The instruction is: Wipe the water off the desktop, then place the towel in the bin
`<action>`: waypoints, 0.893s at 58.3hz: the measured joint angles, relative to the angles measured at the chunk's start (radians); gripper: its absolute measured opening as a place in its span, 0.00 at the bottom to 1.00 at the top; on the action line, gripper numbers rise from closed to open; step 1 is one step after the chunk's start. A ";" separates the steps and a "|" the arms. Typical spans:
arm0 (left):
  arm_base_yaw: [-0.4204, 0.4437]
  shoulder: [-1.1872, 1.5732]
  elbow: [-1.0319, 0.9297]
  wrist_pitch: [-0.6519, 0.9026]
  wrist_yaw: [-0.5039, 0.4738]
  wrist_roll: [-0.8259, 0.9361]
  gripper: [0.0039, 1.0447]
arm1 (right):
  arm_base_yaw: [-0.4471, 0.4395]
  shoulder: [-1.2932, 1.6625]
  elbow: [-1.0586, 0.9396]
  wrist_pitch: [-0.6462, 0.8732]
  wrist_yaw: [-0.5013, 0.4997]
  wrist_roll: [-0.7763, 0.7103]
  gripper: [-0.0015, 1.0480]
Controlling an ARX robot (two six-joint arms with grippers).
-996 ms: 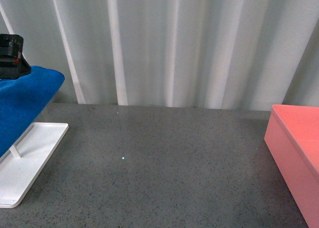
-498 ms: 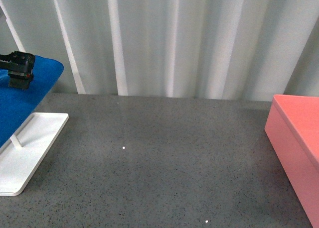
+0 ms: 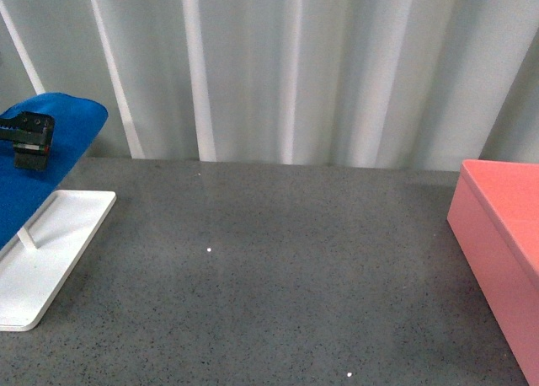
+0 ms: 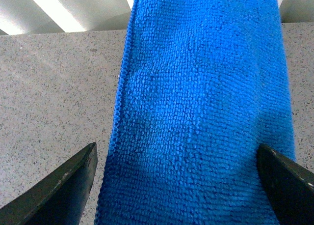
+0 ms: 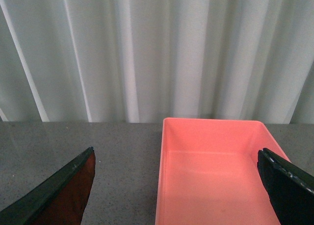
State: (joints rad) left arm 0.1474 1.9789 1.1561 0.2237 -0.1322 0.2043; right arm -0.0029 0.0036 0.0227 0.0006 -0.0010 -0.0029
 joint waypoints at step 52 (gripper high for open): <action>-0.109 -0.423 -0.205 0.047 0.414 -0.297 0.04 | 0.000 0.000 0.000 0.000 0.000 0.000 0.93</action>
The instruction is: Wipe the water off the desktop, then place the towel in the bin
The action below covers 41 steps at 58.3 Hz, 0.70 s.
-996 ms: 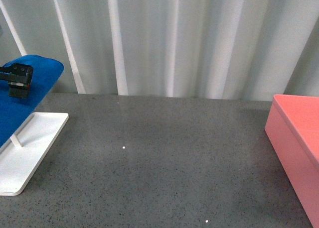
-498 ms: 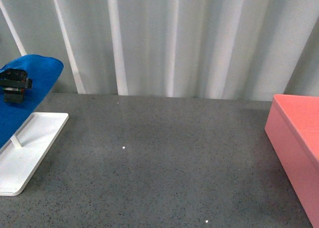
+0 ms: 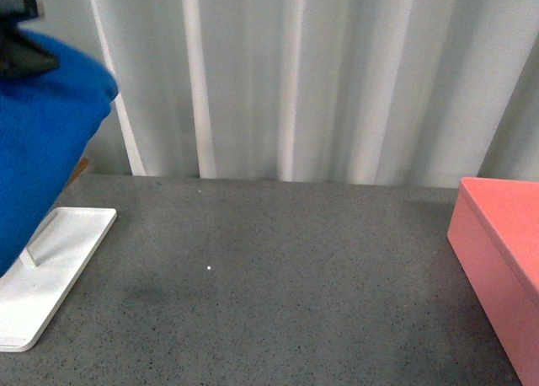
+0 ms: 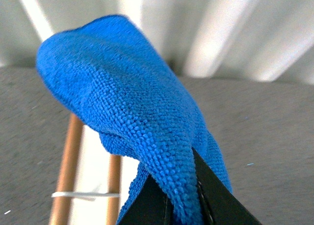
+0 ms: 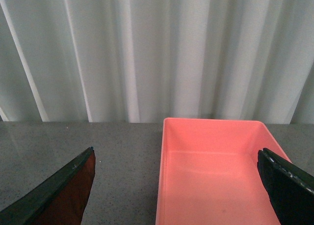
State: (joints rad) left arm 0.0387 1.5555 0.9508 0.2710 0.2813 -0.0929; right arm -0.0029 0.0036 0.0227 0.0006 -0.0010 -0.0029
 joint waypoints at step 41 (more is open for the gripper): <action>-0.460 -0.185 -0.213 0.234 0.050 -0.379 0.04 | 0.000 0.000 0.000 0.000 0.000 0.000 0.93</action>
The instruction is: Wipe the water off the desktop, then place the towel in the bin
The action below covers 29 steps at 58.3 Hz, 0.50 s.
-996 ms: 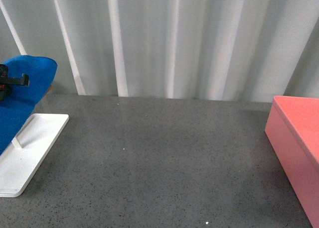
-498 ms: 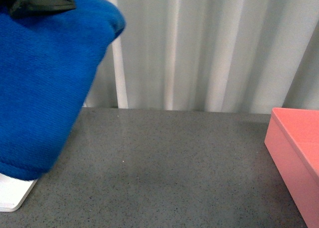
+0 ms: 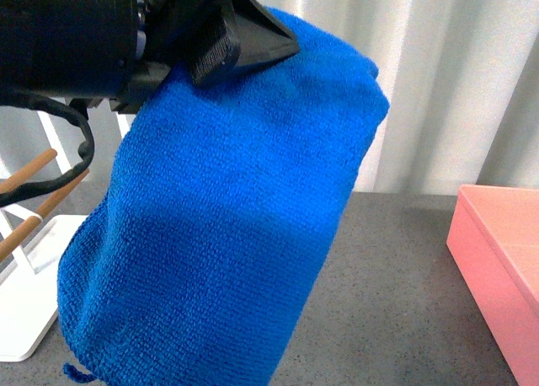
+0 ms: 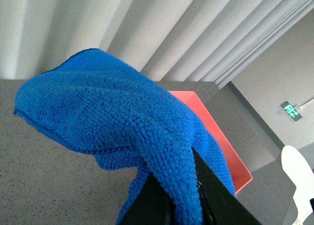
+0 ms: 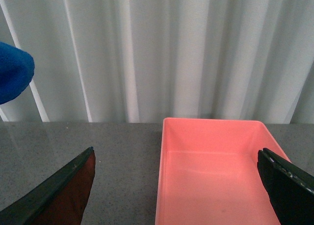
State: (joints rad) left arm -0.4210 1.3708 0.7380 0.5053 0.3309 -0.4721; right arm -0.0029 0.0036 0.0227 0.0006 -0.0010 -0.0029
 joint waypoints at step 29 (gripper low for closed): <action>0.000 0.007 0.000 -0.002 -0.010 0.004 0.04 | 0.000 0.000 0.000 0.000 -0.001 0.000 0.93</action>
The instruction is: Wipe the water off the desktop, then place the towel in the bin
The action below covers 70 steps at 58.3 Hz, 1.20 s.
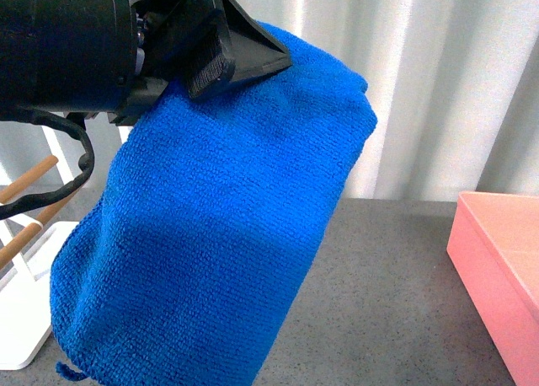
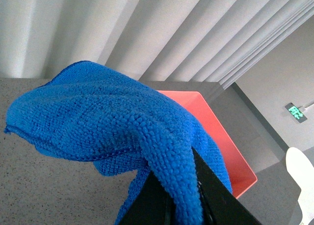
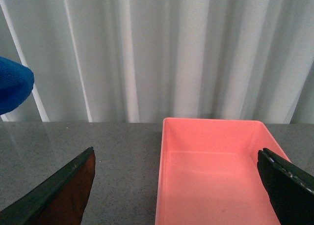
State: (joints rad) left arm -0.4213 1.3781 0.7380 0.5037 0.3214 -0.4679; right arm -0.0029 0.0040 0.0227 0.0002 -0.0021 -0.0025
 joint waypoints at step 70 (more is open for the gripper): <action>-0.002 0.000 0.001 0.000 0.000 0.003 0.04 | 0.357 1.530 0.348 1.069 -0.800 0.393 0.93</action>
State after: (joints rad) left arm -0.4229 1.3785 0.7387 0.5037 0.3210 -0.4652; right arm 0.3546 1.5345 0.3702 1.0687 -0.8017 0.3901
